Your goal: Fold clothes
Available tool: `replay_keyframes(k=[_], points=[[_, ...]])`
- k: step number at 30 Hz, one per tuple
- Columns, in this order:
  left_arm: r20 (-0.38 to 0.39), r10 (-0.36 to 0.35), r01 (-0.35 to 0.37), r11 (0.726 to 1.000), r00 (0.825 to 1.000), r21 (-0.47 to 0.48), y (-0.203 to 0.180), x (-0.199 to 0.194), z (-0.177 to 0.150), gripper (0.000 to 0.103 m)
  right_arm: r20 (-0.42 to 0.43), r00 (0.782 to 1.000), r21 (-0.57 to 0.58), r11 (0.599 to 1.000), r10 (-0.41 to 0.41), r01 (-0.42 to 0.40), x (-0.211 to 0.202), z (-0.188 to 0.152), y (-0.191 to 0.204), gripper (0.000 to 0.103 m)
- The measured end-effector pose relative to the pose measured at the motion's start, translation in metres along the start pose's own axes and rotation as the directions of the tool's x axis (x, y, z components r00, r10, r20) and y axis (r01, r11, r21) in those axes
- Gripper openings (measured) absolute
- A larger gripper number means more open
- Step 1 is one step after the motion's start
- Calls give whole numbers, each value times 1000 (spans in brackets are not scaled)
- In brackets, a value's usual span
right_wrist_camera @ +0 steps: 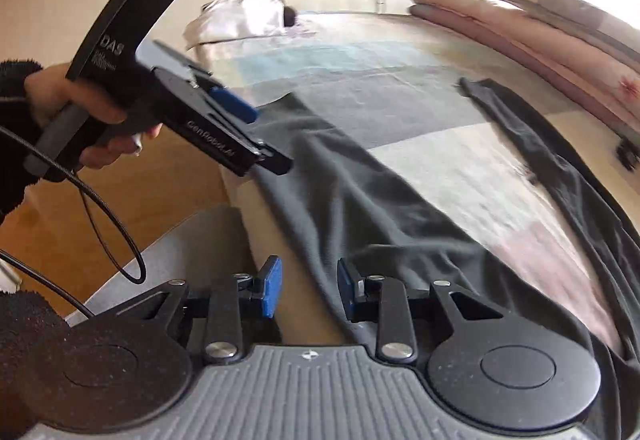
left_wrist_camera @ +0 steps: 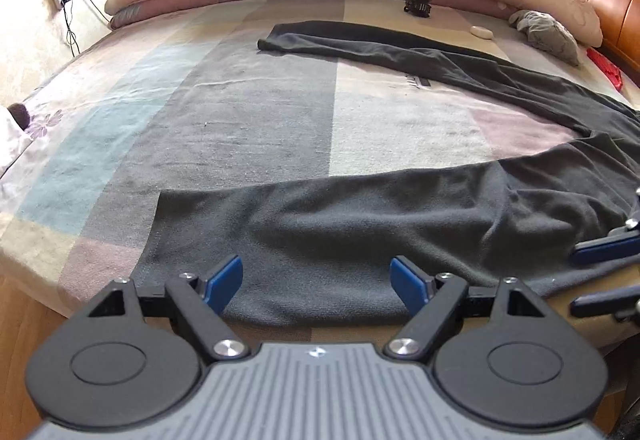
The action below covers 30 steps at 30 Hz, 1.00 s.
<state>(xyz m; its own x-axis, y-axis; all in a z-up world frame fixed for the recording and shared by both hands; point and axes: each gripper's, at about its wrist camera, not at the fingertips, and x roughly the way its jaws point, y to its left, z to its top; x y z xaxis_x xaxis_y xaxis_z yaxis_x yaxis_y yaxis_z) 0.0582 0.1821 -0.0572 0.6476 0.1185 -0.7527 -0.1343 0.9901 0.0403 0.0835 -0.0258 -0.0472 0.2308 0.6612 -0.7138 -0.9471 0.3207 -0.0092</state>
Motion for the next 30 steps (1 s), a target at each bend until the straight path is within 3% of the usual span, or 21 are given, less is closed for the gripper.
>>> replay_keyframes(k=[4,9,14,16,18,21,25,29,30], points=[[-2,-23,23,998,1000,-53,6,-5,-10,81,-53,995,-2,997,83,-83,34,5,7,30],[-8,-26,25,997,1000,-71,12,-7,-18,81,-53,998,27,999,41,-40,44,8,-2,29],[-7,-43,42,996,999,-79,14,-1,-18,81,-94,996,-19,1000,11,-13,54,9,-4,29],[-6,-47,47,996,999,-73,13,0,-17,81,-98,995,-57,998,-20,14,58,10,-2,25],[-2,-51,51,997,999,-64,12,0,-17,81,-102,993,-103,994,-58,48,60,13,2,4],[-2,-50,49,996,999,-70,14,1,-16,81,-108,991,-122,991,-73,60,61,15,3,2],[-3,-44,44,996,999,-79,17,-1,-16,81,-131,989,6,997,71,-71,56,17,-2,2],[-11,-65,64,995,998,-71,17,3,-15,81,-142,957,174,958,252,-226,62,9,-7,1],[-11,-62,61,996,998,-63,16,5,-14,81,-135,962,173,962,238,-213,59,10,-6,1]])
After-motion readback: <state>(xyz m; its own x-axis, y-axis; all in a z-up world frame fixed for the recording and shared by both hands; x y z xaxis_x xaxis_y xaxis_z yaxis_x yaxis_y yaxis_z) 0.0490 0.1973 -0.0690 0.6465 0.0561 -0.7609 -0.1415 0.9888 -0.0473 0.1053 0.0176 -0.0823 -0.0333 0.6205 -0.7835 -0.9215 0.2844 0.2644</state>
